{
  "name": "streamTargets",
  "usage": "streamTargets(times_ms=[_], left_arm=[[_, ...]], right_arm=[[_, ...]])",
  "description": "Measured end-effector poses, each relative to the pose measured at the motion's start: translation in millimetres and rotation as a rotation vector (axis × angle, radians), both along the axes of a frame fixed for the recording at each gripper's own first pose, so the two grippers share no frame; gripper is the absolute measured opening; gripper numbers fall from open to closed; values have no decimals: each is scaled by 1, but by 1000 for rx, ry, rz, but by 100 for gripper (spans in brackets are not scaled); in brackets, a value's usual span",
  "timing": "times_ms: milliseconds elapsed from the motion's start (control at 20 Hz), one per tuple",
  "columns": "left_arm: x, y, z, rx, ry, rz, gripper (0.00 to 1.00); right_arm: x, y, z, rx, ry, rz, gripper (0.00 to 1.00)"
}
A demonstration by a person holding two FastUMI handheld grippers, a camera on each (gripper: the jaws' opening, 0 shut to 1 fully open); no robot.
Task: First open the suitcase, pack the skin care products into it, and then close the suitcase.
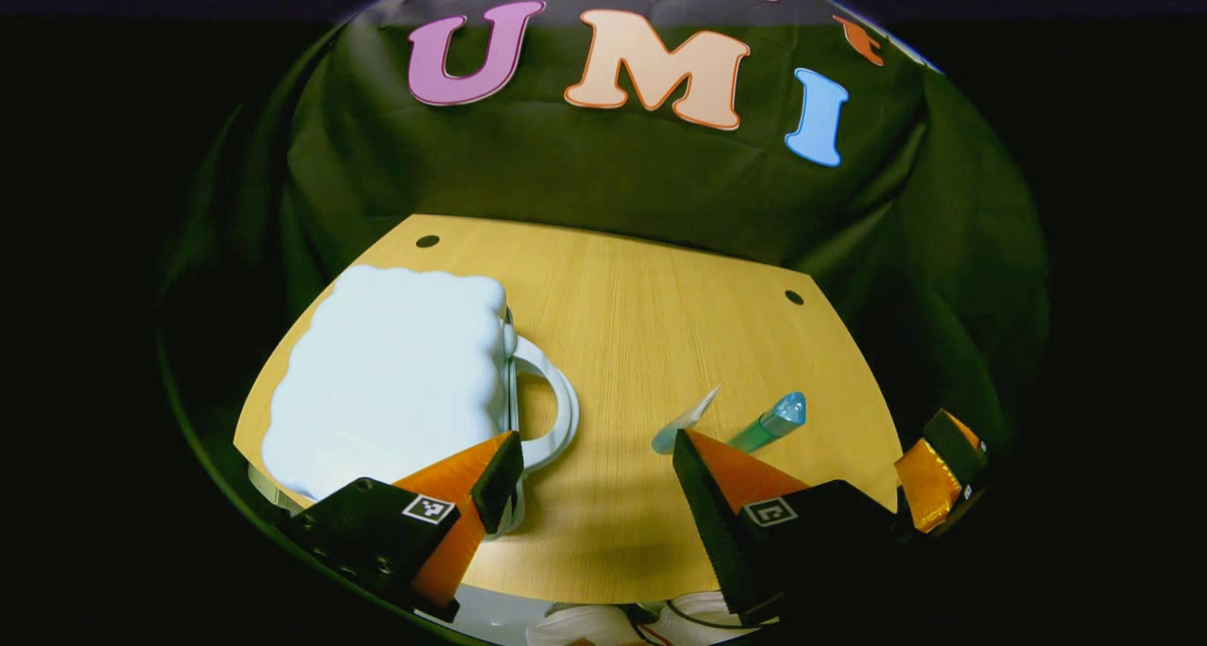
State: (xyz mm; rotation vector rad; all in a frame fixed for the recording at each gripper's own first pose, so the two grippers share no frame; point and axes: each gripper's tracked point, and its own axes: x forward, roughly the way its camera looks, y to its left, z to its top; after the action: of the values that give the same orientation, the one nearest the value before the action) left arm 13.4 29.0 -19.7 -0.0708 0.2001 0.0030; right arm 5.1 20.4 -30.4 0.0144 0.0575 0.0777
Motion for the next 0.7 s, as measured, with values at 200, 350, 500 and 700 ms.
streamTargets(times_ms=[200,350,500,700], left_arm=[[17,11,-5,1,104,4,95],[39,20,-11,4,183,7,95],[56,34,-23,-18,304,39,93],[80,24,-22,-50,366,2,85]], right_arm=[[2,0,-5,-4,12,5,98],[2,-5,-8,14,22,-6,98],[4,-13,-12,34,28,-24,98],[5,-24,-26,63,59,-53,98]])
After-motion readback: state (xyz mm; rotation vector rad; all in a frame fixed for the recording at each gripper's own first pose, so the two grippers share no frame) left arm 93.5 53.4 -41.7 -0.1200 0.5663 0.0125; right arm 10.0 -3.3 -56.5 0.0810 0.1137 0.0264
